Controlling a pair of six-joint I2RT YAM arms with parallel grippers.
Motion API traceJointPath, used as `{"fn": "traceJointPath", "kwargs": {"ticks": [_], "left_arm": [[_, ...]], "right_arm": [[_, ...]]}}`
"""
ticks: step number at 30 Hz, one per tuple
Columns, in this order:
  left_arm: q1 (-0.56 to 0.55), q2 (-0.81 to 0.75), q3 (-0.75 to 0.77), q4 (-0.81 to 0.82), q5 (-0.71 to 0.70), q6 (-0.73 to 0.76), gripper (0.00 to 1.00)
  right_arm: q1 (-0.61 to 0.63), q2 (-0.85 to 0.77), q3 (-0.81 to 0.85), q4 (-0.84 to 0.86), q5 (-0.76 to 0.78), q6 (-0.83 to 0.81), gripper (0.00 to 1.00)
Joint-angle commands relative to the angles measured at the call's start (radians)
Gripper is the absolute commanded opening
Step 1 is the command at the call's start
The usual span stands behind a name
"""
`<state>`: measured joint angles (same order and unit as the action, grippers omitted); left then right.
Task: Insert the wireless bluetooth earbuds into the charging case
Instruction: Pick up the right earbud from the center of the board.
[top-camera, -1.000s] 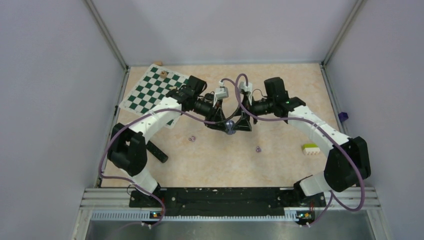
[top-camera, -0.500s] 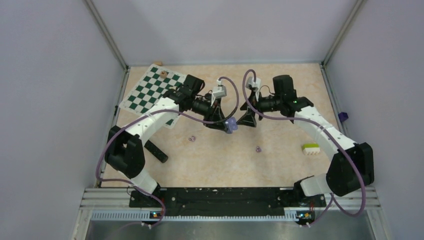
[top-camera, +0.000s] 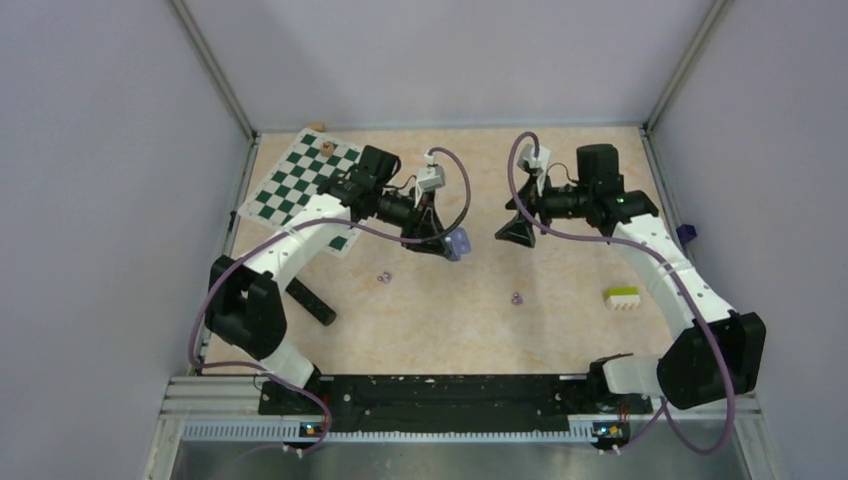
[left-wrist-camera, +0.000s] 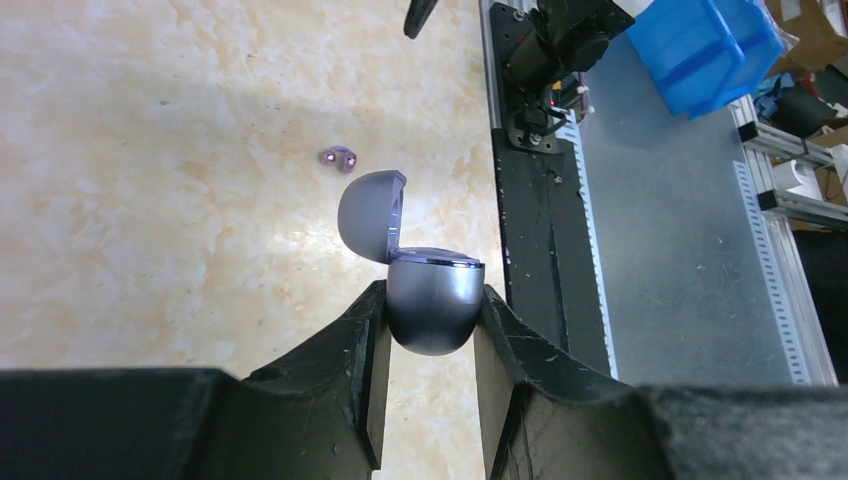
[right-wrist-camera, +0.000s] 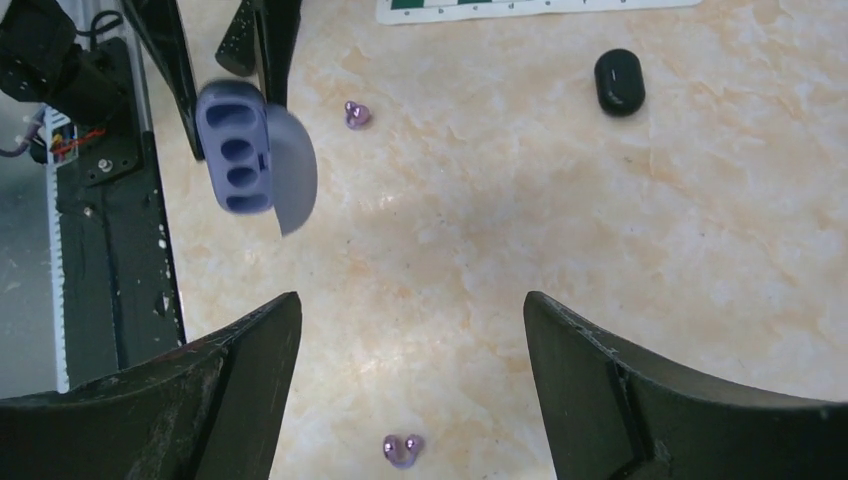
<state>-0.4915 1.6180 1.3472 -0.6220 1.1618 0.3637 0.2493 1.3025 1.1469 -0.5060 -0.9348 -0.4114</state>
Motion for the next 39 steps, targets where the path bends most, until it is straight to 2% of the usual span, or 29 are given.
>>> {"fn": "traceJointPath", "kwargs": {"ticks": [1,6,9,16,23,27,39], "left_arm": [[0.05,-0.082,0.01,0.023,0.012,0.0,0.0],[0.114,-0.138,0.021,-0.009,-0.022,0.047,0.0],[0.153,-0.176,0.015,-0.032,-0.041,0.072,0.0],[0.2,-0.224,-0.054,-0.011,-0.045,0.074,0.0],[0.216,-0.263,-0.163,0.152,-0.022,-0.025,0.0],[0.217,-0.27,-0.178,0.165,-0.012,-0.04,0.0],[0.235,-0.3,-0.235,0.239,0.001,-0.087,0.0]], "right_arm": [[-0.007,-0.027,0.006,-0.193,0.051,-0.164,0.79],[-0.009,-0.041,-0.141,-0.241,0.196,-0.249,0.74],[-0.012,-0.046,-0.216,-0.295,0.242,-0.366,0.71],[-0.011,-0.131,-0.383,-0.219,0.348,-0.516,0.67],[0.036,-0.132,-0.468,-0.073,0.475,-0.475,0.69],[0.09,-0.123,-0.525,0.061,0.552,-0.416,0.72],[0.174,-0.067,-0.554,0.171,0.611,-0.385,0.73]]}}
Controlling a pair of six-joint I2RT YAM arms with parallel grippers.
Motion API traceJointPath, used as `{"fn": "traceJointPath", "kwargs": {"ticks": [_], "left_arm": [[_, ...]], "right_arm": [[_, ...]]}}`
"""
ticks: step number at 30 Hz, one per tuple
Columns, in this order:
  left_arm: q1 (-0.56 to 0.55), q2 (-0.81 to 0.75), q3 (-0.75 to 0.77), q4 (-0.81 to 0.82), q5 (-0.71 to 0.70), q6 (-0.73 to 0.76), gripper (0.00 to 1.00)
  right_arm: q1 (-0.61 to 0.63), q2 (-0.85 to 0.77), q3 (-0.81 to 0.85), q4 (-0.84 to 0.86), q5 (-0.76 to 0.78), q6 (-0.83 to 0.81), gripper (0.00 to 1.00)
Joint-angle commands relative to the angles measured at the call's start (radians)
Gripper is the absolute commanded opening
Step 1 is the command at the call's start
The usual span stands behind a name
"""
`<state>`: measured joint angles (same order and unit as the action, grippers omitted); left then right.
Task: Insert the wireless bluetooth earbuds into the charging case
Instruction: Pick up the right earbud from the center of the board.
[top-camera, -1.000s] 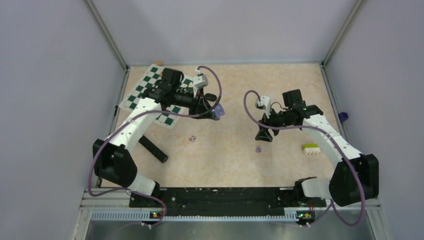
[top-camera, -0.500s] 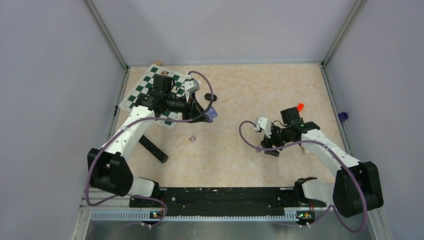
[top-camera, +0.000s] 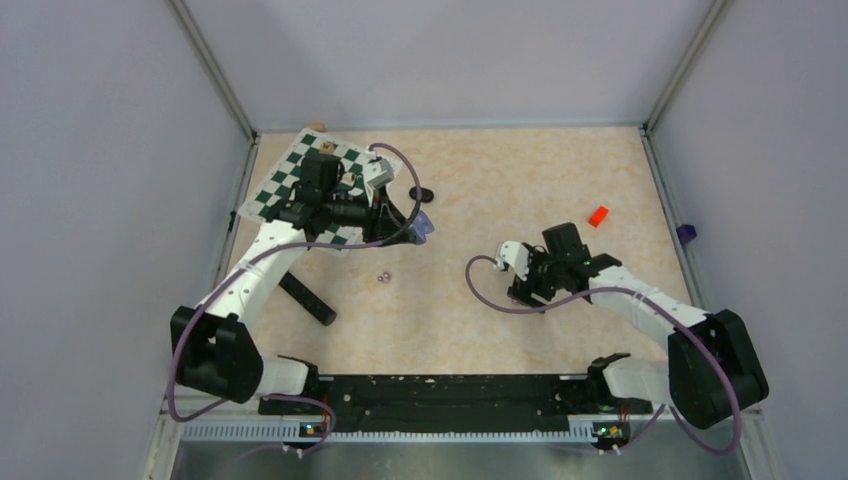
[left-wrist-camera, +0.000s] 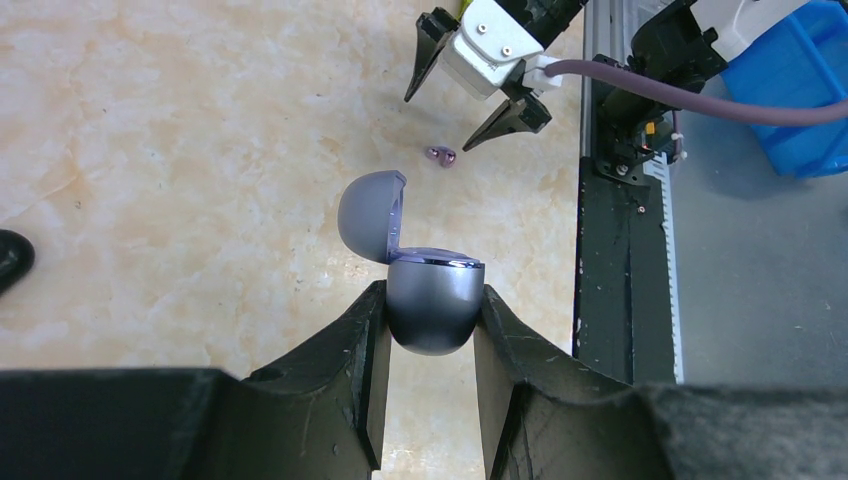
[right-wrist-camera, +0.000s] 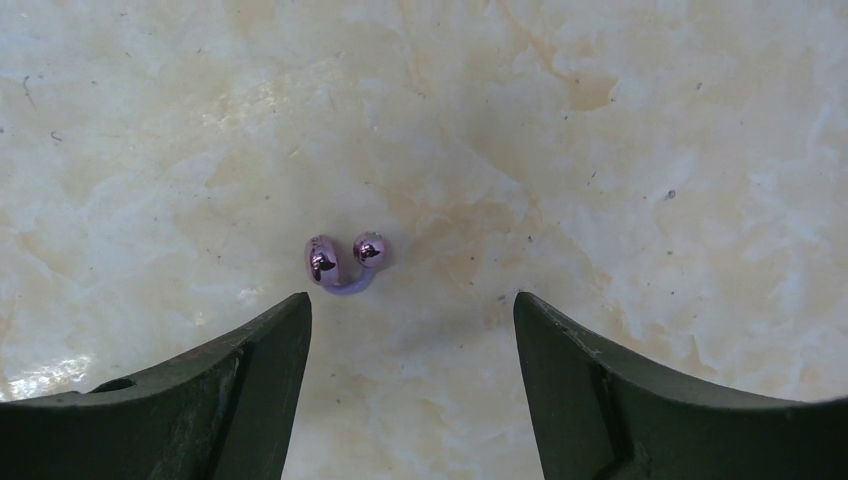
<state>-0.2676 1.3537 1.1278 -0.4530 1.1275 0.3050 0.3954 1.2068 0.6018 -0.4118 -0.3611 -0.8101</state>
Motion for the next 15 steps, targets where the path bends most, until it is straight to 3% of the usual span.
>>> {"fn": "traceJointPath", "kwargs": {"ticks": [1,15], "left_arm": [[0.013,-0.036,-0.018,0.073,0.037,-0.031,0.0],[0.018,-0.027,-0.035,0.104,0.056,-0.056,0.0]], "right_arm": [[0.034,0.039,-0.009,0.083,0.048,0.014,0.73],[0.08,0.101,-0.02,0.202,0.173,0.034,0.73]]}}
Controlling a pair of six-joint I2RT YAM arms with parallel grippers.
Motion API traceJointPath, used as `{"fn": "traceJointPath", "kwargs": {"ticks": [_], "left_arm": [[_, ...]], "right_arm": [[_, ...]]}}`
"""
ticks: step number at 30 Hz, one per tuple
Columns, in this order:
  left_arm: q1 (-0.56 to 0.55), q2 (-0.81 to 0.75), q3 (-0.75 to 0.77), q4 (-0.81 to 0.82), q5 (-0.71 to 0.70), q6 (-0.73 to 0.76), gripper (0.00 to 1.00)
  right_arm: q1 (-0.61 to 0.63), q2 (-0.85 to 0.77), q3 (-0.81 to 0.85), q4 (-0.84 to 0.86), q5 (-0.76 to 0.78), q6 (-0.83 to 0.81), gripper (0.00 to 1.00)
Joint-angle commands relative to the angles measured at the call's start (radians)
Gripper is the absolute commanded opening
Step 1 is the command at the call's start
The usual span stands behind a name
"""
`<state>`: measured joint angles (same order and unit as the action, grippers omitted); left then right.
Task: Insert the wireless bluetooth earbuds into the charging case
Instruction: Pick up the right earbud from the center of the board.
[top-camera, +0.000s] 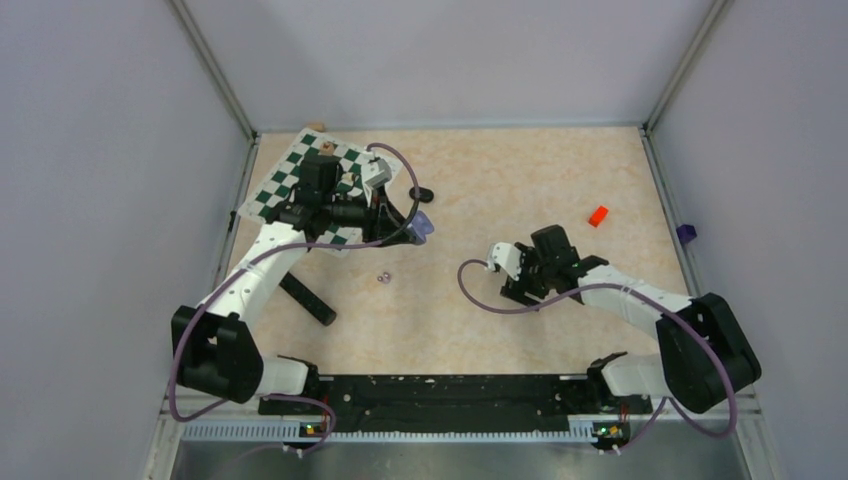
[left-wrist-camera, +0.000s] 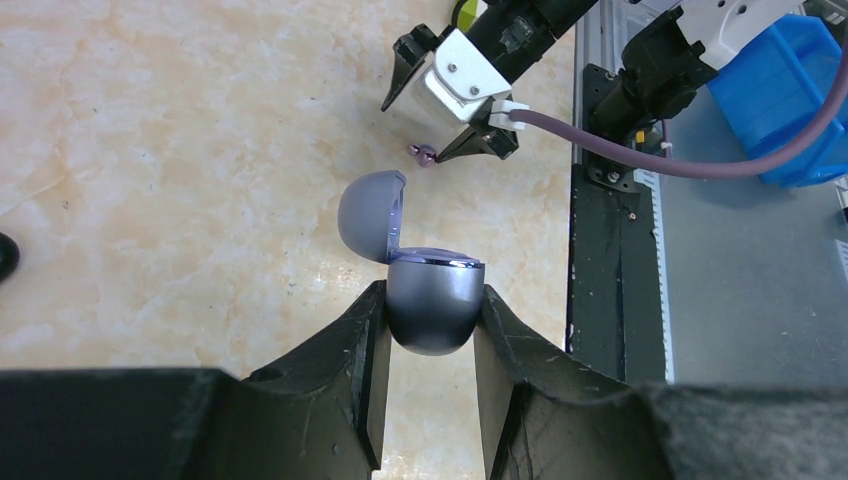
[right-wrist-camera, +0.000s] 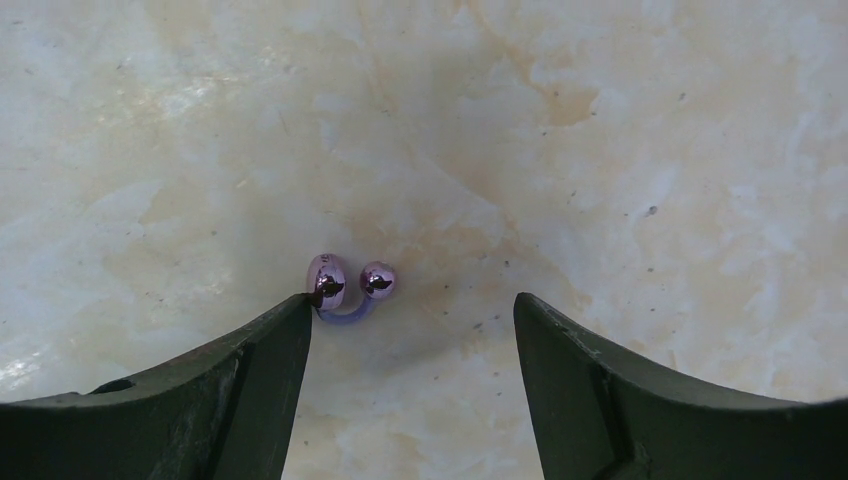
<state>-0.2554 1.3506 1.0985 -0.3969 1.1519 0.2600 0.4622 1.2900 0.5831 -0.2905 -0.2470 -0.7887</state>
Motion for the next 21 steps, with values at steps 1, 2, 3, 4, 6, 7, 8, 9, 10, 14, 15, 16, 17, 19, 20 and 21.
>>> {"fn": "traceJointPath", "kwargs": {"ticks": [1,2,3,4,6,7,8,9,10,14,15,16,17,19,20,21], "left_arm": [[0.007,-0.024,-0.006,0.049,0.033,-0.012,0.0],[0.007,-0.023,-0.007,0.049,0.033,-0.013,0.0],[0.007,-0.021,-0.006,0.049,0.034,-0.013,0.0],[0.007,-0.021,-0.006,0.05,0.035,-0.013,0.0],[0.008,-0.021,-0.006,0.05,0.035,-0.015,0.0],[0.008,-0.021,-0.006,0.051,0.034,-0.015,0.0],[0.01,-0.022,-0.006,0.051,0.037,-0.016,0.0],[0.01,-0.023,-0.007,0.051,0.037,-0.017,0.0],[0.011,-0.023,-0.008,0.051,0.039,-0.017,0.0],[0.013,-0.024,-0.01,0.055,0.043,-0.02,0.0],[0.013,-0.024,-0.012,0.056,0.044,-0.02,0.0],[0.014,-0.025,-0.012,0.057,0.045,-0.02,0.0],[0.015,-0.025,-0.013,0.058,0.046,-0.021,0.0],[0.015,-0.026,-0.014,0.061,0.048,-0.023,0.0],[0.015,-0.025,-0.014,0.062,0.049,-0.024,0.0],[0.015,-0.026,-0.015,0.064,0.05,-0.025,0.0]], "right_arm": [[0.012,0.023,0.001,0.096,0.069,0.01,0.73],[0.012,0.03,0.005,0.105,0.079,0.004,0.73],[0.012,0.036,0.01,0.111,0.089,-0.003,0.73],[0.012,0.048,0.019,0.117,0.101,-0.009,0.73],[0.012,0.072,0.034,0.129,0.124,-0.029,0.73],[0.01,0.084,0.042,0.137,0.137,-0.036,0.73],[0.008,0.097,0.051,0.143,0.145,-0.047,0.73],[0.003,0.11,0.062,0.145,0.151,-0.054,0.73],[-0.001,0.123,0.072,0.145,0.155,-0.061,0.73],[-0.032,0.159,0.107,0.138,0.172,-0.095,0.73],[-0.039,0.163,0.113,0.133,0.173,-0.103,0.73],[-0.05,0.165,0.119,0.128,0.176,-0.111,0.73],[-0.058,0.167,0.123,0.12,0.174,-0.118,0.73],[-0.075,0.165,0.126,0.109,0.177,-0.131,0.73],[-0.085,0.161,0.125,0.104,0.18,-0.136,0.73],[-0.092,0.156,0.122,0.1,0.182,-0.141,0.73]]}}
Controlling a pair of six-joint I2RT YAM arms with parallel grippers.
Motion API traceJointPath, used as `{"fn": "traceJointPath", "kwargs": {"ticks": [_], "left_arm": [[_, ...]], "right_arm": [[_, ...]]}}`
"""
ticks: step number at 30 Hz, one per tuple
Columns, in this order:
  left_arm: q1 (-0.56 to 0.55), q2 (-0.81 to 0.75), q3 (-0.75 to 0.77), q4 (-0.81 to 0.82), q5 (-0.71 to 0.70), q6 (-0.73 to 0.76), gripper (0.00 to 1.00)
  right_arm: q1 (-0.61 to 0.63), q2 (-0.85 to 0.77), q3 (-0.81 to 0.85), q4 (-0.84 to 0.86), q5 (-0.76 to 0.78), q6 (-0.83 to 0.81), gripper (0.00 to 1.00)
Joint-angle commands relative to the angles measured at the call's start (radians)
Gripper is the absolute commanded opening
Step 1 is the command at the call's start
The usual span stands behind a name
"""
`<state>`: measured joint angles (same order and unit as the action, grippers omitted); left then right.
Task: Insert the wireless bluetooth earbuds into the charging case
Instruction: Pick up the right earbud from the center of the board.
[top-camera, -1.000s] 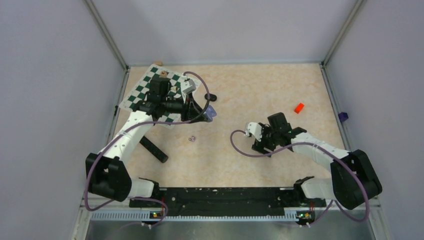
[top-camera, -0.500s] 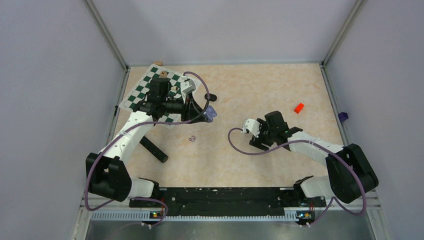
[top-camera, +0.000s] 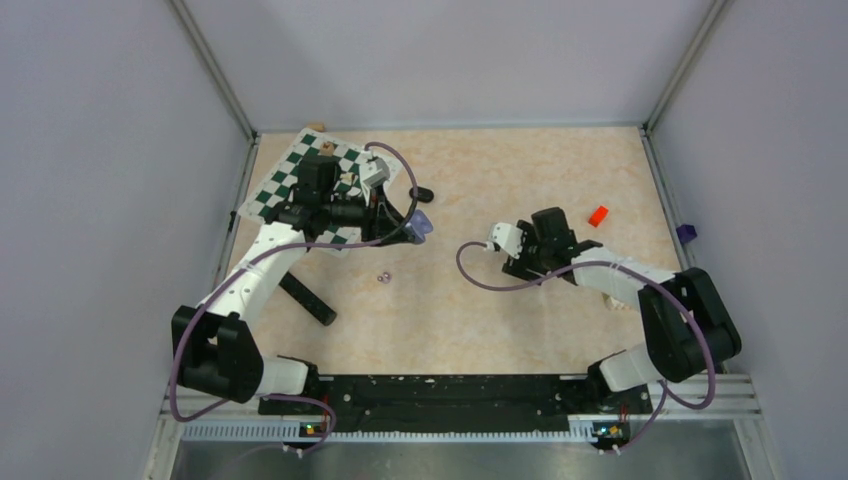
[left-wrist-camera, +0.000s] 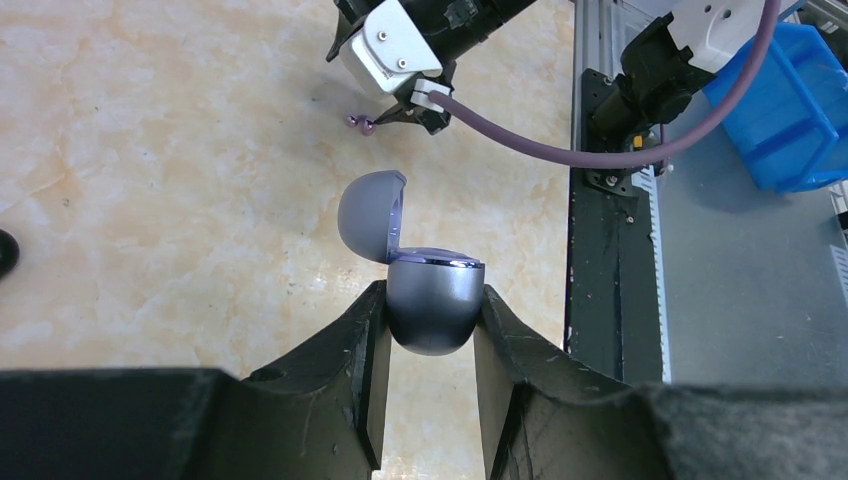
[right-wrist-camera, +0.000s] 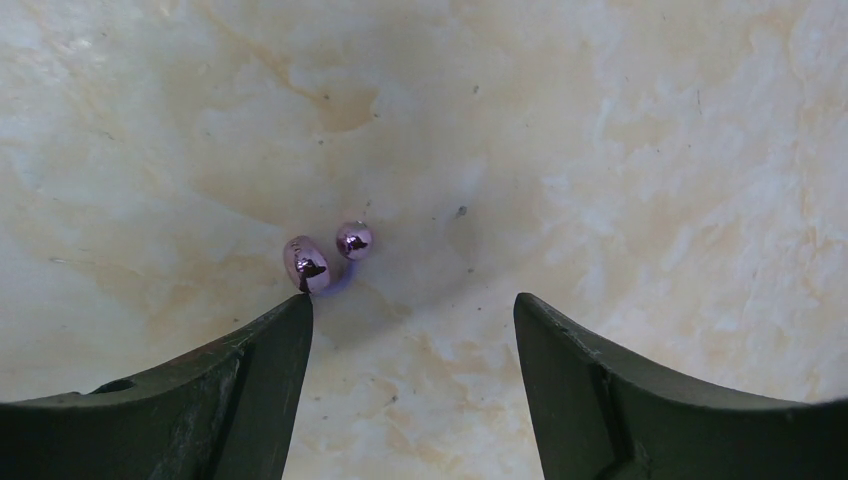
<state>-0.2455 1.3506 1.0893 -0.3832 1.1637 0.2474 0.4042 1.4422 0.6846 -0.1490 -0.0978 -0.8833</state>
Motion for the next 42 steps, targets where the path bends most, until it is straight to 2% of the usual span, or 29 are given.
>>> {"fn": "traceJointPath", "kwargs": {"ticks": [1,7,10,18,25,36,42], "left_arm": [[0.005,-0.027,-0.006,0.051,0.038,-0.013,0.0],[0.005,-0.023,-0.011,0.069,0.038,-0.025,0.0],[0.005,-0.024,-0.012,0.068,0.035,-0.028,0.0],[0.006,-0.031,-0.025,0.087,0.038,-0.034,0.0],[0.006,-0.044,-0.031,0.09,0.03,-0.03,0.0],[0.006,-0.05,-0.035,0.098,0.02,-0.033,0.0],[0.006,-0.05,-0.035,0.099,0.024,-0.033,0.0]], "right_arm": [[-0.039,0.0,0.016,-0.041,0.035,-0.052,0.74],[-0.062,-0.002,0.004,0.017,0.044,-0.017,0.73],[-0.075,0.017,0.043,-0.009,0.026,0.048,0.73],[-0.231,0.039,0.253,-0.274,-0.156,0.334,0.62],[-0.254,0.114,0.316,-0.41,-0.268,0.567,0.59],[-0.303,0.273,0.312,-0.44,-0.413,0.747,0.41],[-0.312,0.298,0.299,-0.42,-0.415,0.775,0.37]]}}
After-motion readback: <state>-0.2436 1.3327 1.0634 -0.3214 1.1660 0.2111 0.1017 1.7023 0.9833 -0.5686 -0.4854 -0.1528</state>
